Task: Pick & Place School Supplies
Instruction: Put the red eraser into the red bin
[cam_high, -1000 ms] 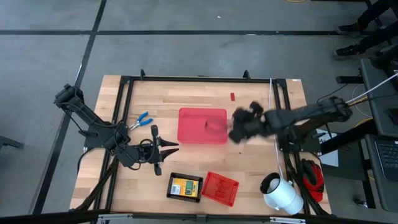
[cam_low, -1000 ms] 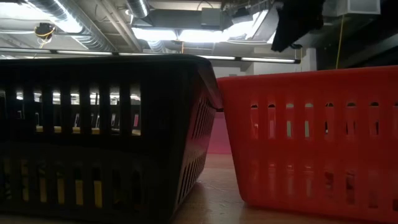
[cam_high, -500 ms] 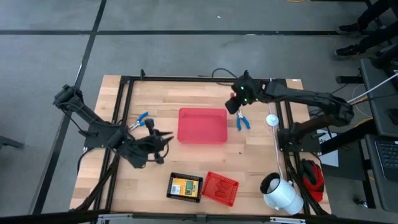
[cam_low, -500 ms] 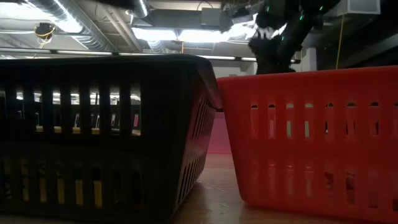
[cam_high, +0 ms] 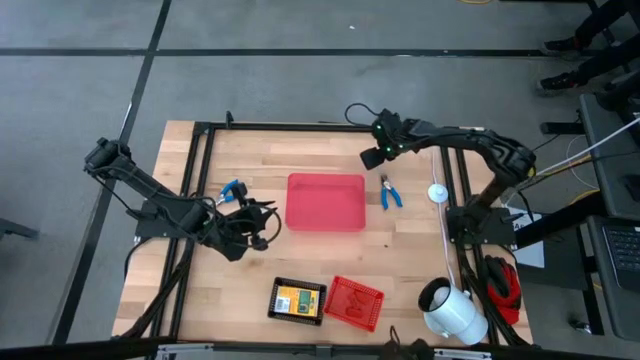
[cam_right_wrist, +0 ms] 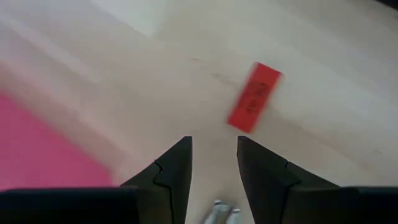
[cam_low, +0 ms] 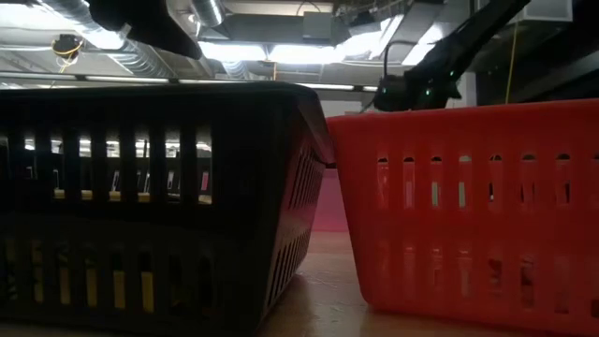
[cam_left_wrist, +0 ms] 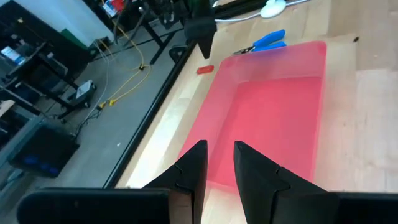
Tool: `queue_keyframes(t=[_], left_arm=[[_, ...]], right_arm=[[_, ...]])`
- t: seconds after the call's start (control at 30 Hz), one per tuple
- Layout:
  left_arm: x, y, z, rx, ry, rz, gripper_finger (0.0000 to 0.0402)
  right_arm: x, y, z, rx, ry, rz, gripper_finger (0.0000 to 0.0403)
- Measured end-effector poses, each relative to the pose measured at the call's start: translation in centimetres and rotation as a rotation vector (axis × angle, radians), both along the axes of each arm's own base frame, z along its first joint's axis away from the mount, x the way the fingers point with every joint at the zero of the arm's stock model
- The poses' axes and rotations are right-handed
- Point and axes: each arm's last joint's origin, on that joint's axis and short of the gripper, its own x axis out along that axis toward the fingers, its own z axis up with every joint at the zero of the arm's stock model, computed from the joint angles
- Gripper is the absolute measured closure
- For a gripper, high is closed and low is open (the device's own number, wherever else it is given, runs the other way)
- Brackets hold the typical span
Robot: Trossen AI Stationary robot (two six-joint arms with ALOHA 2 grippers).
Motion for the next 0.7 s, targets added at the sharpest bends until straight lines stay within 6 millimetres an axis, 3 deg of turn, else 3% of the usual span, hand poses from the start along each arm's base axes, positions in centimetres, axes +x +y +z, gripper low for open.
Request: queue_keyframes(t=[0.23, 0.7], left_arm=[[0.2, -0.1, 0.2, -0.003, -0.015, -0.008, 0.0325], [0.7, -0.4, 0.7, -0.008, -0.041, -0.058, 0.0325]], right_arm=[[-0.4, -1.1, -1.6, 0.012, 0.063, -0.042, 0.0272], [0.1, -1.7, -1.3, -0.001, -0.034, -0.061, 0.0272]])
